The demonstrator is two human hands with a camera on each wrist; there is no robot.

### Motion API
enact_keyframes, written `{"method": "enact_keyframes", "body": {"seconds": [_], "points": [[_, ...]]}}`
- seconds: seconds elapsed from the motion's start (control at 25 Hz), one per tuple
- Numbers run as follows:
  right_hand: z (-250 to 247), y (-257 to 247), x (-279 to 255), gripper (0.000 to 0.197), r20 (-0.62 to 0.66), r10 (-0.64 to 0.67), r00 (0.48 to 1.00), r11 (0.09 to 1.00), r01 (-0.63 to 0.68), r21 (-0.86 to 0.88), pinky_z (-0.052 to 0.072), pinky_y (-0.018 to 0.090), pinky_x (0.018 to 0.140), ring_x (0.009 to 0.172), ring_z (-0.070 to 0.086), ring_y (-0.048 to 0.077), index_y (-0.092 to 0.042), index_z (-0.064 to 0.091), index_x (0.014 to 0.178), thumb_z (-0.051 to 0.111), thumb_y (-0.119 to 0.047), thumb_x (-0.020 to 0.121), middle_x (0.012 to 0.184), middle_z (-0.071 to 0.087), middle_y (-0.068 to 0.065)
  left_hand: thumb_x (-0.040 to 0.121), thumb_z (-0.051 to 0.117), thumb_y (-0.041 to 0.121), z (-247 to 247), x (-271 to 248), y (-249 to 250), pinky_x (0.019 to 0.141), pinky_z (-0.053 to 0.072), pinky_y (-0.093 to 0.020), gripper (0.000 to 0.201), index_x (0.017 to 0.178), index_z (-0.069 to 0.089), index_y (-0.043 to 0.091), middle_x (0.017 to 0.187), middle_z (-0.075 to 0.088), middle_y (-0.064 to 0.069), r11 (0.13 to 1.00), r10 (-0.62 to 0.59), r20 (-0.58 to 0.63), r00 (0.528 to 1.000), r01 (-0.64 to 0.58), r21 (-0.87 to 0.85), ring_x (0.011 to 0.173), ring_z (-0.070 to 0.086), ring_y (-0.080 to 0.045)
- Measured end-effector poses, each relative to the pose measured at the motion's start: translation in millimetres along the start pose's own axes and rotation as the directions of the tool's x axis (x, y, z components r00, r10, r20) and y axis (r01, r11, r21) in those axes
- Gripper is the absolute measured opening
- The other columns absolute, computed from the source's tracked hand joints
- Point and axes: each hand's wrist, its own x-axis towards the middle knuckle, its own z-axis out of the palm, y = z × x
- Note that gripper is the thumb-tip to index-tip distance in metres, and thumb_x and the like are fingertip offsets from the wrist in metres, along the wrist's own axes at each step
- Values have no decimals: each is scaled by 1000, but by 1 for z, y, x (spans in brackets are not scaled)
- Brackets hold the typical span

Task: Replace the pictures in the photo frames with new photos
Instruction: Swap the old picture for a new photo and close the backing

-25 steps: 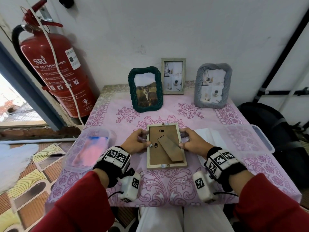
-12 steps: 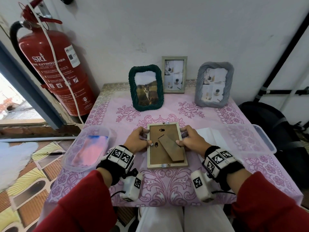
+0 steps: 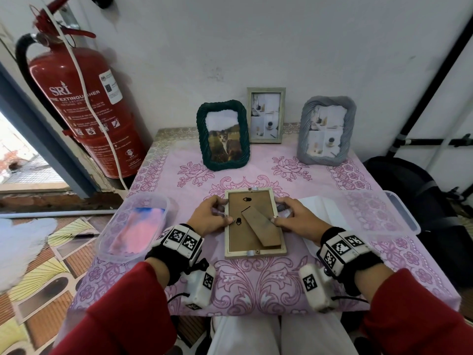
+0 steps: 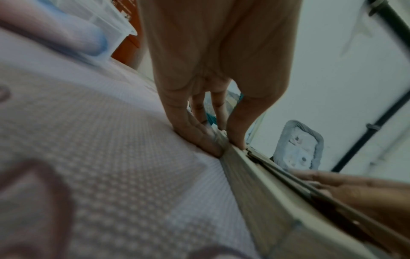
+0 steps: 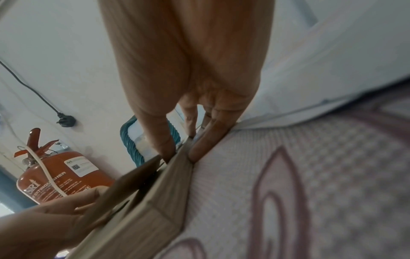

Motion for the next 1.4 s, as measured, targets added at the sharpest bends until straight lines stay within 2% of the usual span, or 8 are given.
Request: {"method": "enact_keyframes", "body": {"seconds": [0.16,0.32,0.68,0.8,0.92,1.12,1.24,1.4], "points": [[1,3,2,52,-9,-4,1000,1000,4,-17,39,46,108,122,50,26,-11,47,131,67,-8,83,131,46,17,82,65,-1,5,-3,4,43,40,-2,29,102,48,11,76,44,4,988,48,-103,994,-32,149,60,47,-3],[2,6,5,52,-18,-7,1000,1000,6,-13,40,48,107,120,52,26,-13,48,130,67,-10,82,130,47,16,82,64,-2,5,-6,3,46,41,-2,27,100,49,9,76,41,3,990,64,-99,993,-51,131,59,45,-5],[7,5,4,50,-92,1,996,988,-15,-152,37,38,108,114,50,15,-18,50,128,66,-16,82,122,48,6,87,54,-8,4,-4,7,59,41,-21,20,98,46,6,66,36,2,1000,5,-33,999,-4,12,58,40,-10],[8,2,2,51,-94,11,995,990,-24,-139,39,40,106,117,51,18,-17,49,129,66,-15,82,122,47,7,87,55,-6,3,-3,4,72,46,-28,19,103,50,2,78,44,-5,990,54,-53,997,-47,130,77,47,-21],[7,0,2,51,-65,-17,998,978,4,-207,39,40,105,115,53,20,-15,49,131,66,-14,82,122,51,10,84,67,16,7,-6,-1,105,39,-40,50,127,45,4,119,38,-13,973,19,-45,999,-8,233,115,49,-29],[2,-20,9,49,-47,-16,999,963,2,-271,46,27,78,97,58,23,-4,49,129,61,-3,82,103,57,10,37,73,67,12,-28,-9,116,27,-43,143,149,-6,25,141,17,0,950,-54,85,995,25,312,137,23,-25],[1,-35,19,53,-62,-108,992,866,63,-496,37,29,100,120,47,32,0,42,135,56,-7,85,129,43,21,40,78,68,13,-30,-14,118,12,-31,152,145,-22,23,146,4,7,899,-77,154,985,2,439,141,6,-21],[3,-49,35,50,64,-126,990,750,137,-647,36,33,104,124,42,31,-1,43,135,53,-7,86,132,43,18,53,84,54,12,-30,-12,115,9,-26,146,146,-22,17,148,0,3,860,-70,144,987,-13,509,142,0,-19]]}}
